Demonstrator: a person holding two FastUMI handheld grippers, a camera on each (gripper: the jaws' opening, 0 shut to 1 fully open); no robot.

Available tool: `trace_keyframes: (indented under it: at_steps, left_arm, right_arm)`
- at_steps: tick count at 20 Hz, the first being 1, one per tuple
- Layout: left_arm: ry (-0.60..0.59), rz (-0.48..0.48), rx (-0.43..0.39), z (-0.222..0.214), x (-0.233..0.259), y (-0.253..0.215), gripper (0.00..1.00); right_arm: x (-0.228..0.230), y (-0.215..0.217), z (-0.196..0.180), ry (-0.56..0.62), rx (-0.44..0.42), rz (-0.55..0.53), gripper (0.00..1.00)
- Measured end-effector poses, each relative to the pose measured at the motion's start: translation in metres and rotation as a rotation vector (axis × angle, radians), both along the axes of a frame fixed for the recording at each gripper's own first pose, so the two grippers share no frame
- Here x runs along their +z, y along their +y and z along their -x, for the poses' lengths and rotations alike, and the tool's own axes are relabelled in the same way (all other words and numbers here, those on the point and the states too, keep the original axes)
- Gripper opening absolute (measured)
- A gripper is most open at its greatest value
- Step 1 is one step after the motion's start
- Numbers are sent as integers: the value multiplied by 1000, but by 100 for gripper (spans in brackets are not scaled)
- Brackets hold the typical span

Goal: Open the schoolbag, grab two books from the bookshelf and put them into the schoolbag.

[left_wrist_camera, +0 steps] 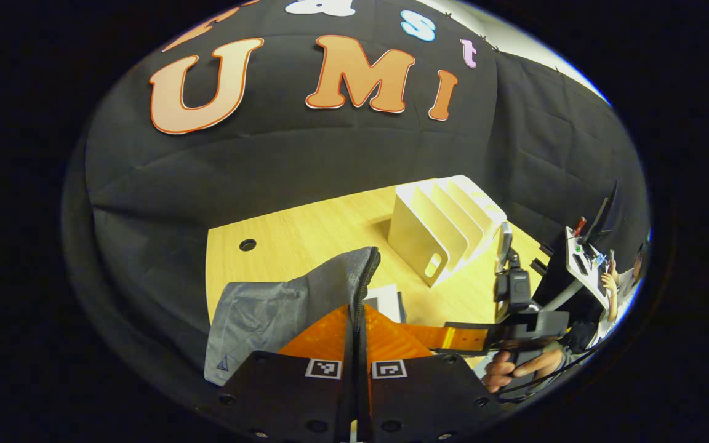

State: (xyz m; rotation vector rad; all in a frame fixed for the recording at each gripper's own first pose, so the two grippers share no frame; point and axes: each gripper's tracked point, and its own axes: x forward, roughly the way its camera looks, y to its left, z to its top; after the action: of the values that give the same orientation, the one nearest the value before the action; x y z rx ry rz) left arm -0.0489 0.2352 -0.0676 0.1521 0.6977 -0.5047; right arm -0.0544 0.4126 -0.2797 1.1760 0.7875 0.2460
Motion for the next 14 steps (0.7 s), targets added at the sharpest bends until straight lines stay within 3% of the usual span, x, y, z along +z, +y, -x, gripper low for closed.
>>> trace_keyframes:
  at_steps: [5,7,11,12,13,14]
  left_arm:
    - [1,-3,-7,3,-7,-6,4]
    - [0,-18,27,1,-11,-1,4]
    - [-23,-48,55,10,-13,-4,8]
    - [-28,-38,66,12,-13,-9,12]
    - [-20,-19,67,16,-13,-17,14]
    - [-18,-9,76,21,-13,-24,22]
  right_arm:
    - [-18,17,-12,24,57,29,26]
    - [-27,22,-7,77,124,76,33]
    - [-21,5,9,69,252,215,50]
    - [-15,0,9,43,272,224,46]
    - [-9,-6,8,27,282,234,52]
    - [0,-14,9,7,289,249,74]
